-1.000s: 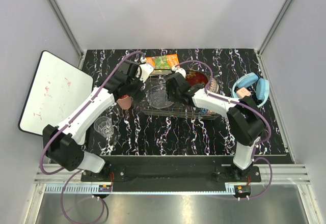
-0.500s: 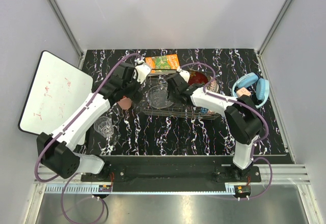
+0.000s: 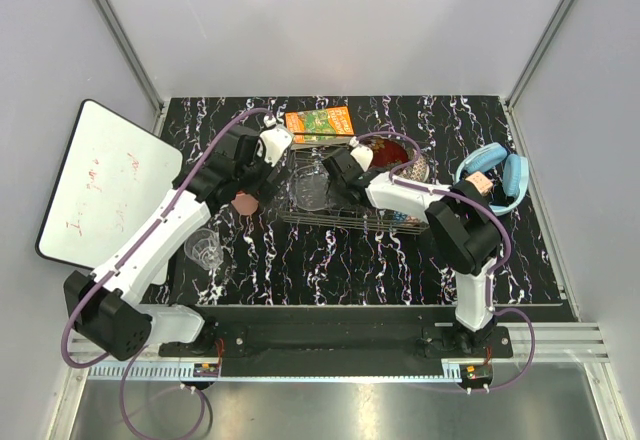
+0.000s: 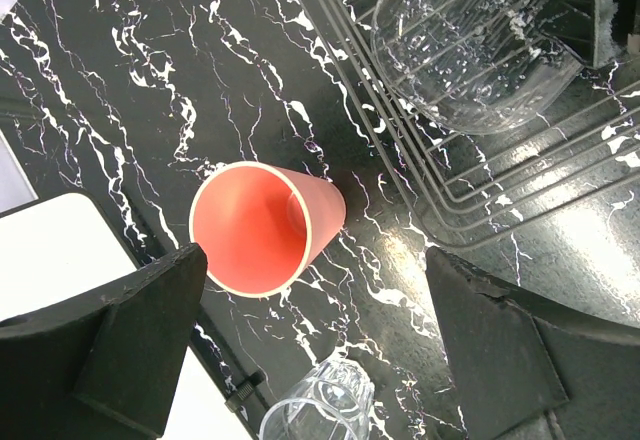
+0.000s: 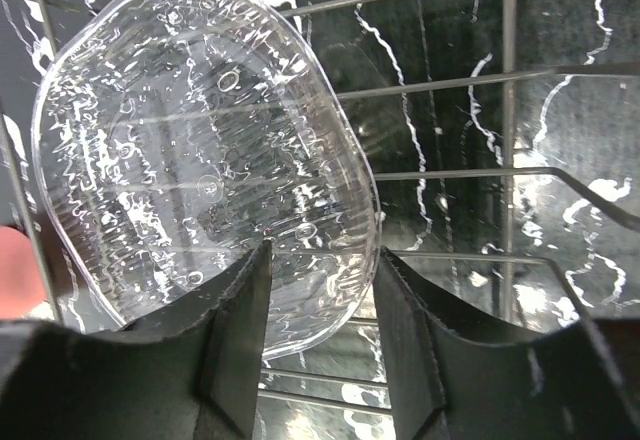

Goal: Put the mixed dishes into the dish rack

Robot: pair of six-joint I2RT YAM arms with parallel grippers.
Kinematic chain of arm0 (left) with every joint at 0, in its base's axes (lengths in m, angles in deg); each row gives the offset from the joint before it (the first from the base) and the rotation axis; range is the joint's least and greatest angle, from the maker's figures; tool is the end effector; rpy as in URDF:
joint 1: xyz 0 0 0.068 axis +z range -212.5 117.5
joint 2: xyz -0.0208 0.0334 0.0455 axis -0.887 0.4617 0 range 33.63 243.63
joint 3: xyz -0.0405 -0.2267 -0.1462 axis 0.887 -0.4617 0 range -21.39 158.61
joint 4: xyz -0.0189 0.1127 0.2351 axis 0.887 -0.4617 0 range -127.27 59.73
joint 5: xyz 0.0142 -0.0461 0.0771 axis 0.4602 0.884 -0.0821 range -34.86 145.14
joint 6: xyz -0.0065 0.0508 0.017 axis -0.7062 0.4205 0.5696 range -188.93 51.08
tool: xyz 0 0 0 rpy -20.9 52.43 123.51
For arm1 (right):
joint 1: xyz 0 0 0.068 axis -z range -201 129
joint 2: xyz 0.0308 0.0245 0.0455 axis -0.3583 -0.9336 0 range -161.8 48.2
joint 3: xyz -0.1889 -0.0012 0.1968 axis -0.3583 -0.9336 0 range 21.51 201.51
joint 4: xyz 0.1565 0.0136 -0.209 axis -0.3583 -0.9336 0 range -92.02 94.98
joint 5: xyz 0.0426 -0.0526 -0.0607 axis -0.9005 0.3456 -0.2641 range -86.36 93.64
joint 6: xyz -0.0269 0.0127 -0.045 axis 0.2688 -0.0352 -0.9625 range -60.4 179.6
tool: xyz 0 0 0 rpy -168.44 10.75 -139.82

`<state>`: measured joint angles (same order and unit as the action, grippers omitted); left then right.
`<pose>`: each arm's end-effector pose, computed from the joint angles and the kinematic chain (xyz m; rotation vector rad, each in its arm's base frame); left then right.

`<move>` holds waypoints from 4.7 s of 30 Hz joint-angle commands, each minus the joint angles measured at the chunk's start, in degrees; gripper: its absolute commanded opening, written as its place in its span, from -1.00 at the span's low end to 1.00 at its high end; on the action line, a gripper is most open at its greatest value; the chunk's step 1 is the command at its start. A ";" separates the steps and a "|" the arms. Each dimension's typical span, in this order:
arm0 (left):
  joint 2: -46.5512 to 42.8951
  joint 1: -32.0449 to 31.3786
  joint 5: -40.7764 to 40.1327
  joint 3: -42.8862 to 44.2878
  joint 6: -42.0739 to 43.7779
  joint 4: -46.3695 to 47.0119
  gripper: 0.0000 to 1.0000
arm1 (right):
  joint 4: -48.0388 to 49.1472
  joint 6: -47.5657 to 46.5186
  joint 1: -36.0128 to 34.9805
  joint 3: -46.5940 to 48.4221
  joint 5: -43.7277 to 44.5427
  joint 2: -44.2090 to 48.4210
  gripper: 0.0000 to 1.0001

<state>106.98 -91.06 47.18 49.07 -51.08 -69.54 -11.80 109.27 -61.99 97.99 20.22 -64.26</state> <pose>0.2422 -0.1262 0.3406 0.8399 2.1397 0.0641 0.3236 0.2677 0.1759 0.3073 2.4492 0.3382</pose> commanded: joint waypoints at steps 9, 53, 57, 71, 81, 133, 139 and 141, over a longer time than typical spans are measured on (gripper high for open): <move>-2.24 0.08 -1.79 -1.20 1.05 2.35 0.93 | 6.93 3.24 0.30 -1.16 3.81 -3.11 -0.25; -4.87 0.25 -2.31 -3.04 0.00 1.30 0.93 | 23.17 -5.00 -0.31 -13.20 11.45 9.71 -1.00; -5.05 0.17 -2.40 -3.39 -0.36 1.21 0.93 | 26.88 -15.63 -1.54 -15.05 14.08 15.42 -1.00; -5.58 0.26 -3.11 -3.57 -0.09 1.12 0.93 | 39.79 -62.90 -1.99 -25.94 16.64 40.91 -1.00; -5.05 0.26 -2.58 -2.69 -0.80 1.03 0.93 | 53.76 -102.46 -1.90 -37.71 20.07 45.93 -1.00; -6.37 1.05 -1.52 -4.10 -1.32 2.35 0.93 | 36.82 -111.28 -1.37 -42.39 8.55 44.17 -0.64; -5.93 1.13 -2.05 -3.48 -1.15 2.35 0.93 | 34.71 -106.63 -2.69 -41.51 10.93 46.81 -0.30; -5.75 1.13 -2.23 -3.31 -1.15 2.35 0.93 | 33.66 -104.44 -3.47 -40.63 12.25 47.95 -0.23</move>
<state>102.21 -90.25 45.30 44.72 -51.84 -69.58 22.23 -0.43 -63.89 55.55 28.98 -19.72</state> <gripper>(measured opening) 0.965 0.356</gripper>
